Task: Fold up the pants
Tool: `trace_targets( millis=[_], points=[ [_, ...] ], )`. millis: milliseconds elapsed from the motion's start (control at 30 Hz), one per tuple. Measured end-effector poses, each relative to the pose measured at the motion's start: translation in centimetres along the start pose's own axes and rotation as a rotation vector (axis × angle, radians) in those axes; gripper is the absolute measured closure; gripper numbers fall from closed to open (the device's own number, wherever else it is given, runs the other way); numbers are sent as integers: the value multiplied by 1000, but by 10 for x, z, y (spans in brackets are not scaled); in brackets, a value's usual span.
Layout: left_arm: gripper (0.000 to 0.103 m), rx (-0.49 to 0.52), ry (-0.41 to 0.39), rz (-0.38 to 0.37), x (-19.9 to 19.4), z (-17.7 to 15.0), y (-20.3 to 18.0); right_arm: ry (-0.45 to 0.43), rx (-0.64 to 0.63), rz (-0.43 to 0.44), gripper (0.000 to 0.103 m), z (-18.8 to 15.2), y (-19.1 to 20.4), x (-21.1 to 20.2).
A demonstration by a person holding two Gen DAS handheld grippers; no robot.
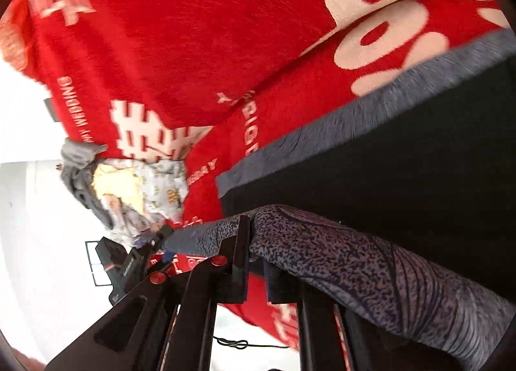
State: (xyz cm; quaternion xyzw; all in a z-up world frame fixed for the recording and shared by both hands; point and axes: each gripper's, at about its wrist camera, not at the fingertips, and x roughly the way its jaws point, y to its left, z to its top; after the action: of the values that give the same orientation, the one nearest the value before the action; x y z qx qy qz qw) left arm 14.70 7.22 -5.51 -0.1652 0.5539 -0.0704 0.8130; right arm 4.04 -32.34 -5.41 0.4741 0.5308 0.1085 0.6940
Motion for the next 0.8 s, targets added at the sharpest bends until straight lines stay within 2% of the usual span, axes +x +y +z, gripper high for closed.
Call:
trace_targets(
  millis=[100,133,167,200,233,300,333,367,433,467,533,600,667,800],
  points=[
    [18,8,24,133,52,16,-5,50,-17,-69,91,34,-18,34],
    [18,14,35,174,64,18,-6,70,-13,-107,84,46,-26,48],
    [18,20,47,217,76,20,-5,85,-5,-131,71,51,-37,56],
    [18,20,59,264,85,22,-2,99,14,-121,71,58,-45,64],
    [18,1,61,297,86,26,3,88,45,-71,66,65,-50,67],
    [18,-57,37,282,73,33,11,83,102,-12,52,73,-52,62],
    [18,-62,30,278,63,35,10,87,109,2,42,75,-49,57],
    [18,-35,32,279,55,35,5,91,88,16,39,75,-43,48],
    [18,98,44,286,38,27,-21,94,35,40,39,72,-36,27],
    [18,161,59,277,34,20,-35,80,5,29,39,68,-33,8],
    [18,279,118,207,25,-4,-73,55,-13,-1,39,57,-36,-23],
    [18,362,200,102,24,-36,-112,23,3,-25,39,43,-49,-55],
    [18,413,266,17,27,-64,-148,-17,36,-62,39,29,-66,-87],
    [18,498,393,-173,43,-123,-228,-106,184,-131,39,-17,-122,-155]
  ],
)
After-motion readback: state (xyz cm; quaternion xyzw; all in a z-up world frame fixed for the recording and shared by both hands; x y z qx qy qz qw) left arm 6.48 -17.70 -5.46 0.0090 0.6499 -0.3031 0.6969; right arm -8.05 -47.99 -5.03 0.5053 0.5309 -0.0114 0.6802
